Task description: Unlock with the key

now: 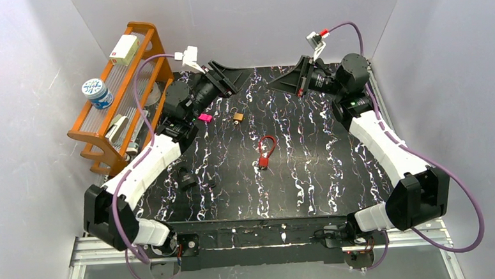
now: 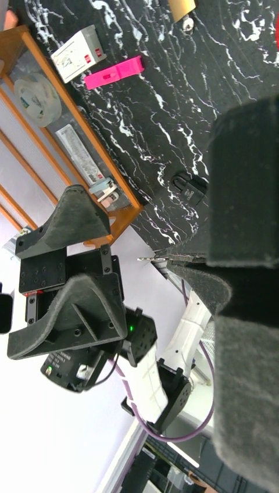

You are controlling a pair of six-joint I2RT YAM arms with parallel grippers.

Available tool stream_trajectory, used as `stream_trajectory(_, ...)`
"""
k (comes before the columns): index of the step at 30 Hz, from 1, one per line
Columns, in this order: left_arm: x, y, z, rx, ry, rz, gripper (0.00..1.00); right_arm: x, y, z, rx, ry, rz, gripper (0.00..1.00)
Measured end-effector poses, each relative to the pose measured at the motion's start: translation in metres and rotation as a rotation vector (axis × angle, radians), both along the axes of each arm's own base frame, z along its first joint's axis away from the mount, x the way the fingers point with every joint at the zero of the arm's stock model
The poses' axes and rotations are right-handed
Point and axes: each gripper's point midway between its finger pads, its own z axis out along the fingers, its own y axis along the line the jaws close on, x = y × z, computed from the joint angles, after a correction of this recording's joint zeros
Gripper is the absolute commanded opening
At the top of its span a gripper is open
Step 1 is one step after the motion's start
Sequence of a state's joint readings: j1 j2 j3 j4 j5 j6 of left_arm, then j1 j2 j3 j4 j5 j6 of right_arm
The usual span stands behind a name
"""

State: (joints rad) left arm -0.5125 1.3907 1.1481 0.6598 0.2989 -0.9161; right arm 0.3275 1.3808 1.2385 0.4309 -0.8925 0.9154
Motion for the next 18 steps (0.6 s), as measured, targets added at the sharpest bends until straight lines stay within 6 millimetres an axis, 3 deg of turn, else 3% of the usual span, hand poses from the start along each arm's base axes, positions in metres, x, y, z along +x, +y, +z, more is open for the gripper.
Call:
stream_trajectory(5, 0.019, 0.026, -0.037, 0.18, 0.144, 0.189, 0.76, 0.008, -0.002, -0.016, -0.031, 0.061, -0.059, 0.01)
stream_trajectory(9, 0.024, 0.042, -0.091, 0.4, 0.298, 0.265, 0.71, 0.02, -0.01, -0.039, -0.089, 0.148, -0.171, 0.01)
stream_trajectory(14, 0.008, 0.039, -0.184, 0.643, 0.515, 0.187, 0.68, 0.034, -0.028, -0.089, -0.208, 0.304, -0.343, 0.01)
stream_trajectory(18, -0.035, 0.024, -0.268, 0.826, 0.692, 0.054, 0.68, 0.039, -0.051, -0.148, -0.343, 0.463, -0.486, 0.01)
